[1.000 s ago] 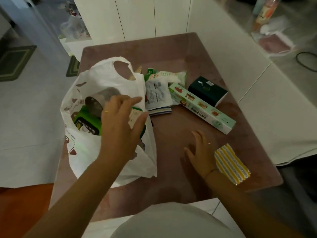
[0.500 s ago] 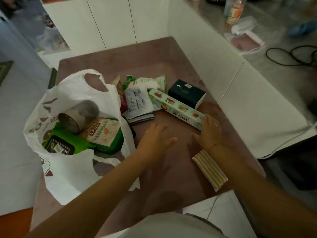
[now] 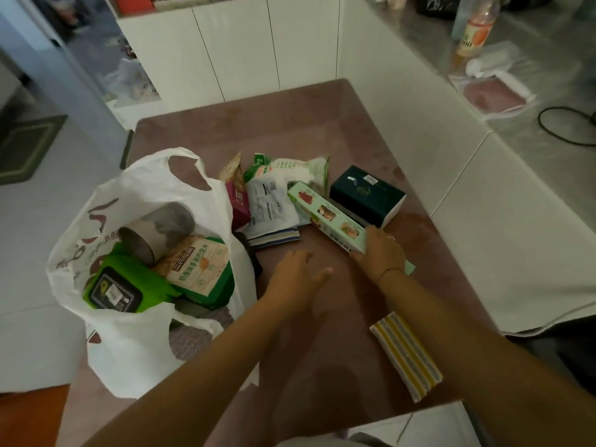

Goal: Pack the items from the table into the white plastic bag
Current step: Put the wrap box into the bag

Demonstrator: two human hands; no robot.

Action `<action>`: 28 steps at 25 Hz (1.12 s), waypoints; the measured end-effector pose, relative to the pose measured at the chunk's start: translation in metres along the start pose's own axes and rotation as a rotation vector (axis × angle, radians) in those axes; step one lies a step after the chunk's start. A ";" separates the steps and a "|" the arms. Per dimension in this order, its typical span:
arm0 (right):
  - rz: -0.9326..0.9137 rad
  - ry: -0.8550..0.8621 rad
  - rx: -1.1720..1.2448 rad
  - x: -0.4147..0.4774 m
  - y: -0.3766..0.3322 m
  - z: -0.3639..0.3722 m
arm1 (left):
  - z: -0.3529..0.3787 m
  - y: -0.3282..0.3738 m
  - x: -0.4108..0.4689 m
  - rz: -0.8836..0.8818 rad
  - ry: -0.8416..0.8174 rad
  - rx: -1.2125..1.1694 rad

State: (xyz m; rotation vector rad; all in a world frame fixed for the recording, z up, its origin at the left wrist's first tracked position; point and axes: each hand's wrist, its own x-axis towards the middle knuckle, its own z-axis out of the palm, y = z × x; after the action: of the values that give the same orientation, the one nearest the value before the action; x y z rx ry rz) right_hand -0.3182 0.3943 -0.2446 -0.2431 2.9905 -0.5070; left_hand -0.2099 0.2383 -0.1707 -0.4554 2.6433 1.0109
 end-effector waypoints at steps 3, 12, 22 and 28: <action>-0.014 -0.037 0.153 -0.008 -0.022 -0.009 | -0.016 -0.001 -0.006 -0.005 0.061 -0.051; 0.160 -0.179 1.285 -0.070 -0.137 -0.074 | -0.111 -0.019 -0.054 0.114 0.488 0.077; -0.113 -0.299 1.294 -0.084 -0.270 -0.068 | -0.187 -0.087 -0.101 -0.128 0.905 0.545; -0.006 -0.567 1.188 -0.123 -0.259 -0.041 | -0.193 -0.110 -0.099 -0.247 0.729 0.451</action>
State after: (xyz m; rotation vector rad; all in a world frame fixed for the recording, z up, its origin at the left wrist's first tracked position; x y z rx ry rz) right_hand -0.1659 0.1878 -0.1111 -0.2148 1.7463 -1.6980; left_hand -0.1047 0.0479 -0.0619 -1.1749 3.1726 0.1504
